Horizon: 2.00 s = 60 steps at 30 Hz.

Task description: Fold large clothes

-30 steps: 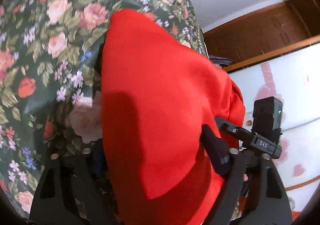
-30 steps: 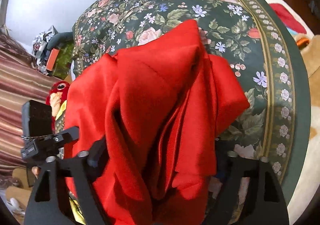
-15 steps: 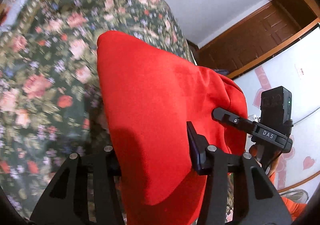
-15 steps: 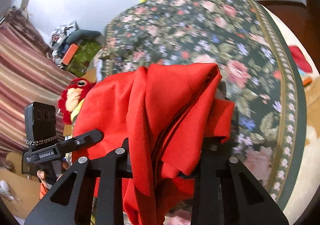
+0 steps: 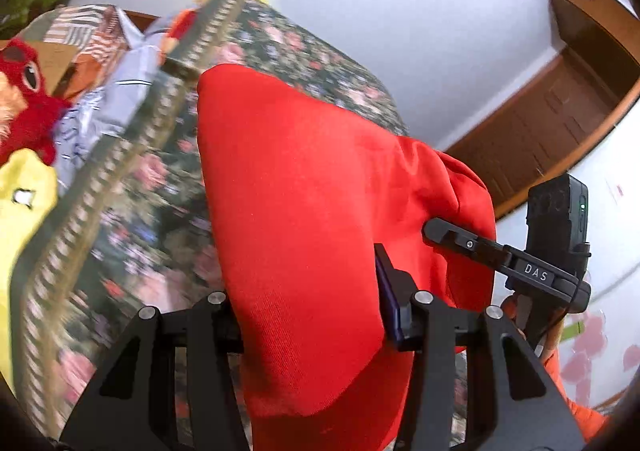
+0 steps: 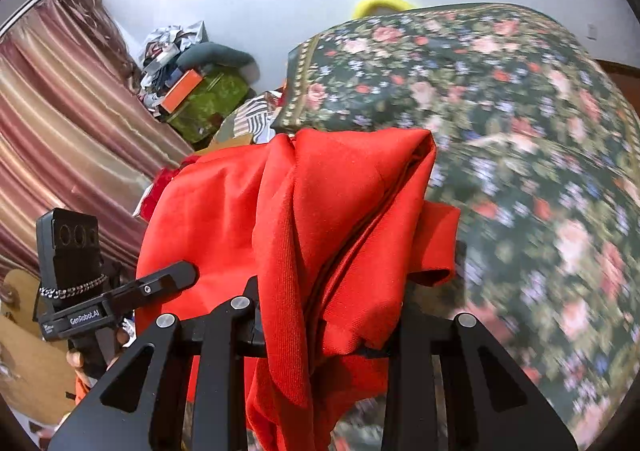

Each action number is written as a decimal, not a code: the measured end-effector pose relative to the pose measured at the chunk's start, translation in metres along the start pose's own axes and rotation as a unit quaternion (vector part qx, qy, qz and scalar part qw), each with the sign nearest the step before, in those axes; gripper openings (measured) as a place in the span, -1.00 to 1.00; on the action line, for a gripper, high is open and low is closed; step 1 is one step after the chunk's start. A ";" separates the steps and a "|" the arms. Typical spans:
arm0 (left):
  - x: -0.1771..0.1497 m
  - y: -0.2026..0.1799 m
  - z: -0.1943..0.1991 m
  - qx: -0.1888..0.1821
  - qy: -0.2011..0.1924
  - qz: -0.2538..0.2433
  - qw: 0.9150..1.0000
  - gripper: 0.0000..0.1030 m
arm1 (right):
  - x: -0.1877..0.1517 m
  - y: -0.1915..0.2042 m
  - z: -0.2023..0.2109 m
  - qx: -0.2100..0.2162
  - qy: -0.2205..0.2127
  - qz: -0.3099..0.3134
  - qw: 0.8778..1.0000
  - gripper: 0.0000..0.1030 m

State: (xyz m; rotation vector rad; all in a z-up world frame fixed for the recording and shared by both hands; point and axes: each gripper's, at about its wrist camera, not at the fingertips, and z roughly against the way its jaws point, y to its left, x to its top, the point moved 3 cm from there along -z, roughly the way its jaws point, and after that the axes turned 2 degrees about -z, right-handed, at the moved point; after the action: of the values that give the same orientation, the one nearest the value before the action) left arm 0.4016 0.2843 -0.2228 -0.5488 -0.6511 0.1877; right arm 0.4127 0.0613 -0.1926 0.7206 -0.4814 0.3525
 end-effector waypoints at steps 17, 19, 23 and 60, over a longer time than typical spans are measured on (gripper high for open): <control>-0.016 0.138 -0.065 0.047 0.061 0.107 0.991 0.26 | -0.017 -0.034 -0.120 -0.081 0.091 0.021 0.992 0.01; -0.021 0.132 -0.054 0.059 0.061 0.094 0.992 0.28 | -0.022 -0.033 -0.112 -0.092 0.095 0.032 0.991 0.11; -0.033 0.115 -0.029 0.119 0.054 0.042 0.991 0.28 | -0.036 -0.033 -0.089 -0.130 0.091 0.060 0.985 0.14; -0.197 -0.260 0.309 0.215 -0.382 -0.219 0.872 0.28 | -0.157 0.177 0.312 -0.068 -0.360 0.177 0.913 0.16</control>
State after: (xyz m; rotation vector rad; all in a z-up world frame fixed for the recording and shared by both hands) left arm 0.0548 0.1313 0.0181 0.1463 -1.4437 0.1085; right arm 0.1064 -0.0551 0.0230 0.6104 -1.3380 0.3806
